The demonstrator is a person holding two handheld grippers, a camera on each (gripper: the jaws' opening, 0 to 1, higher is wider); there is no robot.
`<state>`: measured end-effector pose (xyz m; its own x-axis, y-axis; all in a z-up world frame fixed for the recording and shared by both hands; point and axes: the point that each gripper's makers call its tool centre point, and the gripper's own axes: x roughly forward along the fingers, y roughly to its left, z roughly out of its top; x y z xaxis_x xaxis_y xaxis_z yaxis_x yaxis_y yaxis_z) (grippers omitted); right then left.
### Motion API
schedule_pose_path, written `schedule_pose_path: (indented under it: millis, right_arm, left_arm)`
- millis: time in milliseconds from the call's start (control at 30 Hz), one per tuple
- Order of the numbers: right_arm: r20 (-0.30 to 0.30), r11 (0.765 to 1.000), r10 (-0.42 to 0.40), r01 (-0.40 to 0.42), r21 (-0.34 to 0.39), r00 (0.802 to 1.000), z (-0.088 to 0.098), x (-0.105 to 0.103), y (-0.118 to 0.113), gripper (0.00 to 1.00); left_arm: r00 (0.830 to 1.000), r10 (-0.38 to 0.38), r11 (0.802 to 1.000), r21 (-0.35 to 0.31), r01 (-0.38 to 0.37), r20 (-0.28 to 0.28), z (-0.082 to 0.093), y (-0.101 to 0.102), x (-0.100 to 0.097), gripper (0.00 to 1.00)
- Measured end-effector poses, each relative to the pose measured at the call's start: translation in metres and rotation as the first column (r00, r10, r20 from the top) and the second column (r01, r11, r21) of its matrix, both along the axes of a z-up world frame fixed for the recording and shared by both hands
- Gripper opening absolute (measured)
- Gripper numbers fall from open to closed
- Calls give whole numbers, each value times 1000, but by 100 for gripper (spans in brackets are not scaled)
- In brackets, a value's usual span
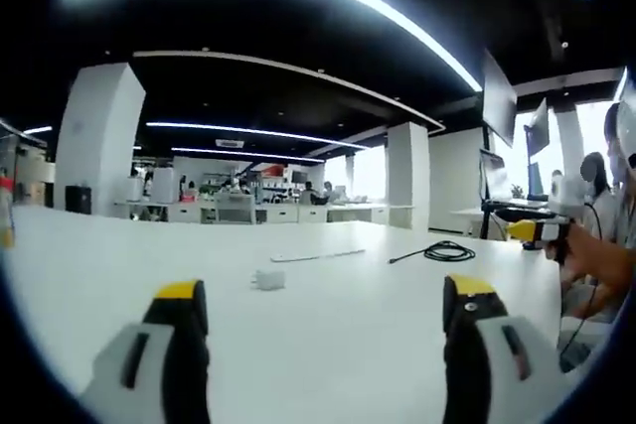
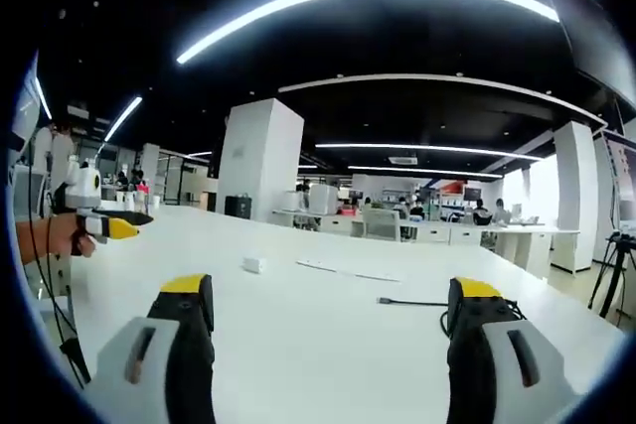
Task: Plug the desk Type‑C cable into the charger adapter.
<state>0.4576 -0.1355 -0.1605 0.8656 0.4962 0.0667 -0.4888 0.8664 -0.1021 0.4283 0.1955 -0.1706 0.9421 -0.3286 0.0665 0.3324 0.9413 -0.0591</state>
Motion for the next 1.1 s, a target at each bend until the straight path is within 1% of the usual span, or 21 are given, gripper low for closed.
schedule_pose_path:
  millis: [200, 367, 500, 567, 700, 833, 1100]
  right_arm:
    - [-2, 1000, 1, -1, -1, 1000, -1, 0, 1, 100]
    - [-5, 1000, 3, -3, -4, 1000, -1, 0, 2, 100]
    - [-6, 1000, 5, -5, -7, 1000, -2, 0, 3, 100]
    - [-8, 1000, 4, -4, -7, 1000, -2, 0, 3, 100]
    - [-8, 1000, 2, -2, -5, 1000, -2, 0, 2, 100]
    - [-9, 1000, 4, -4, -6, 1000, -2, 0, 3, 100]
    - [-18, 1000, 7, -7, -8, 1000, -5, 1, 5, 100]
  left_arm:
    - [1000, -19, 1000, 22, 20, -7, 0, 2, 16, 97]
    - [999, -33, 999, 31, 34, -26, -5, 3, 26, 97]
    - [998, -48, 997, 57, 49, -31, -5, 3, 36, 95]
    - [997, -57, 995, 78, 61, -49, -8, 2, 44, 95]
    - [996, -71, 993, 96, 75, -51, -7, 1, 53, 94]
    - [993, -89, 986, 138, 98, -71, -9, 0, 64, 93]
    - [991, -111, 973, 196, 125, -81, -5, 6, 89, 91]
